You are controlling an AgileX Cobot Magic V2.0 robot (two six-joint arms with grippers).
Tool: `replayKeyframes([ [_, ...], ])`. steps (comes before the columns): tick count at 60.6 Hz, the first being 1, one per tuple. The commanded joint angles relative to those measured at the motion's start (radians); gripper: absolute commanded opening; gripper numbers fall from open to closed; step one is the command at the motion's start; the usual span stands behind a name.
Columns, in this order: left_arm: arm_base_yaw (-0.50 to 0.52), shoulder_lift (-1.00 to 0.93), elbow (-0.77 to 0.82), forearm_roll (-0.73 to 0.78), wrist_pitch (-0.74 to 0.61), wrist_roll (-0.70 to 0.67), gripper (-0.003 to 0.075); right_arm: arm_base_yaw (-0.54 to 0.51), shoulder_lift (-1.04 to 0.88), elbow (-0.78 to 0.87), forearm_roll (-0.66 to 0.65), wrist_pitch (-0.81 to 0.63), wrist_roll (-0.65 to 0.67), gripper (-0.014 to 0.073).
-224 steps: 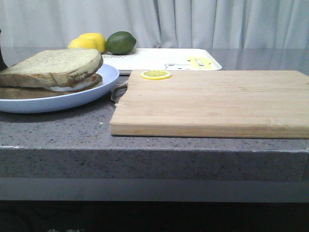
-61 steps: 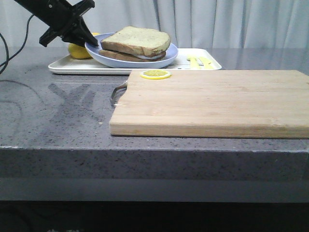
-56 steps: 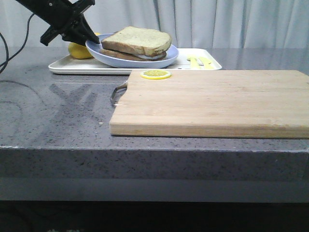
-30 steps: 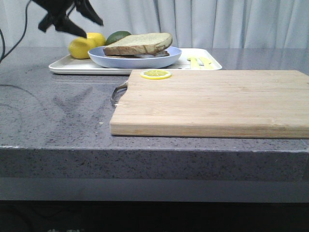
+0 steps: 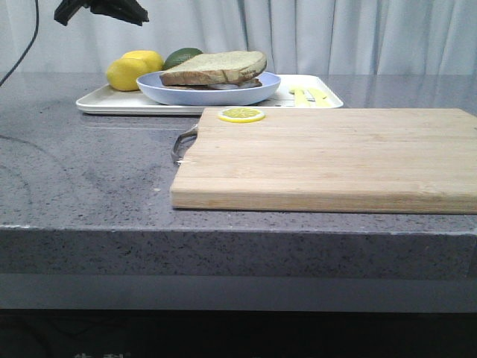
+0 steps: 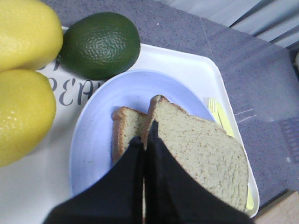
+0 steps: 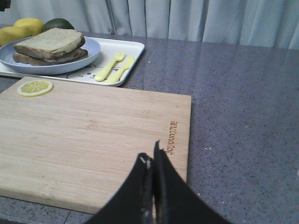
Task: Place bread and move sandwich to tray
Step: 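Release the plate and raise the left gripper away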
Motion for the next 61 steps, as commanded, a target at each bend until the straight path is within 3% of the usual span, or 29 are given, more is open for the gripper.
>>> replayKeyframes([
  [1,0.004,-0.119,-0.111,0.003,-0.008,0.0,-0.0019,-0.003,0.01,-0.027,0.008,-0.076,-0.004,-0.0059],
  [15,-0.01,-0.241,-0.1,0.198,-0.006,0.026,-0.0019,-0.003,0.01,-0.027,0.031,-0.076,-0.004,-0.0059],
  [23,-0.049,-0.326,0.004,0.302,-0.006,0.039,-0.0019,-0.003,0.01,-0.027,0.031,-0.075,-0.004,-0.0059],
  [32,-0.09,-0.483,0.325,0.469,-0.006,0.087,-0.0019,-0.003,0.01,-0.027,0.031,-0.054,-0.004,-0.0059],
  [42,-0.081,-0.663,0.715,0.524,-0.016,0.137,-0.0019,-0.003,0.01,-0.027,0.031,-0.054,-0.004,-0.0059],
  [61,-0.053,-1.049,1.362,0.522,-0.309,0.152,-0.0019,-0.003,0.01,-0.027,0.031,-0.054,-0.004,-0.0059],
])
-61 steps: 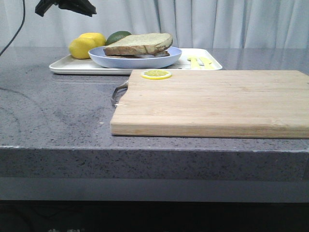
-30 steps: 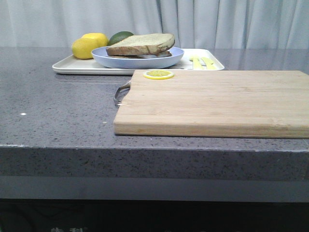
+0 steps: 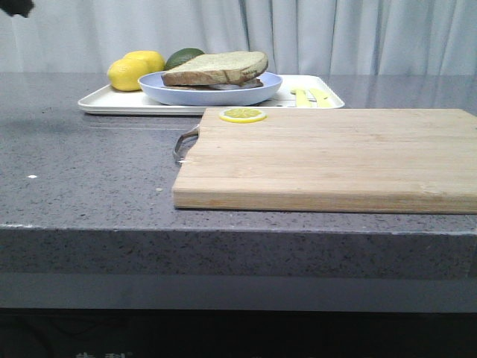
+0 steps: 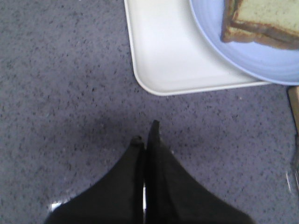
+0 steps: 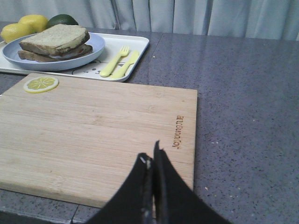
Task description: Place bread and move sandwich to tray
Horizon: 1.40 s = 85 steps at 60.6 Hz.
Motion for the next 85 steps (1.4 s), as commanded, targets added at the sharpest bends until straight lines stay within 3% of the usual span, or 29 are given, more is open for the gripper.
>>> replayKeyframes([
  [1,0.001,-0.167,0.149,-0.017,-0.144,0.006,-0.0019,-0.003,0.01,-0.027,0.008,-0.074,-0.004,-0.0059],
  [9,0.001,-0.341,0.392,-0.037,-0.306,0.006,-0.0019,-0.003,0.01,-0.027,0.008,-0.074,-0.004,-0.0059],
  [30,0.001,-0.83,0.853,-0.065,-0.589,0.006,-0.0019,-0.003,0.01,-0.027,0.008,-0.074,-0.004,-0.0059],
  [45,0.001,-1.132,1.079,-0.065,-0.665,0.006,-0.0019,-0.003,0.01,-0.027,0.008,-0.074,-0.004,-0.0059],
  [64,0.001,-1.458,1.214,-0.065,-0.733,0.006,-0.0019,-0.003,0.01,-0.027,0.008,-0.074,-0.004,-0.0059],
  [85,0.001,-1.499,1.228,-0.065,-0.721,0.006,-0.0019,-0.003,0.01,-0.027,0.008,-0.074,-0.004,-0.0059],
])
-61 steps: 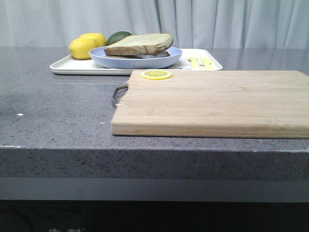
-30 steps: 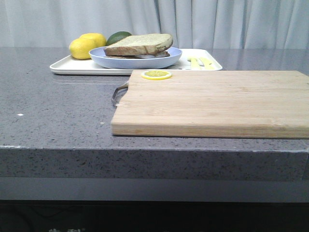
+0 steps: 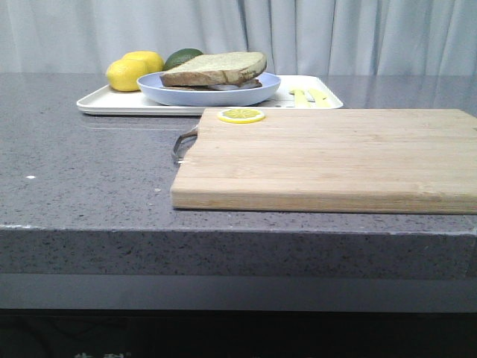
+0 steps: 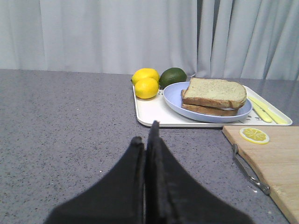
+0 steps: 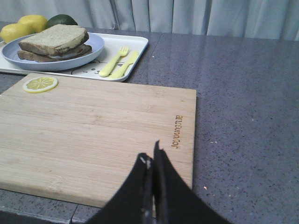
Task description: Place bread and move sandwich to tray
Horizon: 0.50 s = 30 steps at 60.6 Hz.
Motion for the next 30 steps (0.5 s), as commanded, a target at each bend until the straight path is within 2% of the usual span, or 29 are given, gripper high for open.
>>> replayKeyframes([
  [1,0.001,0.011,-0.025,-0.016,-0.077,-0.001,-0.0019,-0.003,0.01,-0.027,0.008,-0.075,-0.004,-0.0059],
  [21,0.001,0.011,-0.025,-0.018,-0.077,-0.001,-0.0019,-0.003,0.01,-0.027,0.008,-0.075,-0.004,-0.0059],
  [26,0.001,-0.008,0.002,-0.026,-0.113,-0.001,-0.0019,-0.003,0.01,-0.027,0.008,-0.075,-0.004,-0.0059],
  [30,0.006,-0.034,0.047,0.036,-0.141,-0.068,-0.0019,-0.003,0.01,-0.027,0.008,-0.075,-0.004,-0.0059],
])
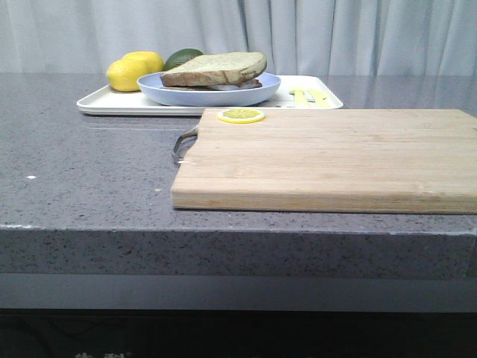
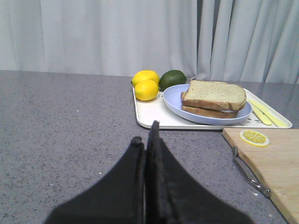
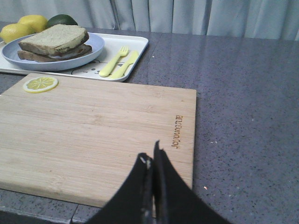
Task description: Place bread and move sandwich to tray
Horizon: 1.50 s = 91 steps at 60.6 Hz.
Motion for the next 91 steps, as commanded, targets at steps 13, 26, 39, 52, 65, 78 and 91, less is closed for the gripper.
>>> replayKeyframes([
  [13,0.004,-0.146,0.161,0.247,-0.115,-0.347,-0.0019,-0.003,0.01,-0.027,0.008,-0.075,-0.004,-0.0059],
  [26,0.044,-0.153,0.264,0.227,-0.122,-0.345,-0.0019,-0.003,0.01,-0.027,0.008,-0.074,-0.004,-0.0059],
  [39,0.103,-0.153,0.39,0.197,-0.233,-0.345,-0.0019,-0.003,0.01,-0.027,0.008,-0.074,-0.004,-0.0059],
  [52,0.103,-0.153,0.413,0.197,-0.252,-0.343,-0.0019,-0.003,0.01,-0.027,0.008,-0.075,-0.004,-0.0059],
  [65,0.103,-0.153,0.413,0.197,-0.257,-0.343,-0.0019,-0.003,0.01,-0.027,0.008,-0.075,-0.004,-0.0059],
  [78,0.103,-0.153,0.413,0.197,-0.257,-0.343,-0.0019,-0.003,0.01,-0.027,0.008,-0.075,-0.004,-0.0059],
  [91,0.103,-0.153,0.413,0.197,-0.257,-0.343,-0.0019,-0.003,0.01,-0.027,0.008,-0.075,-0.004,-0.0059],
])
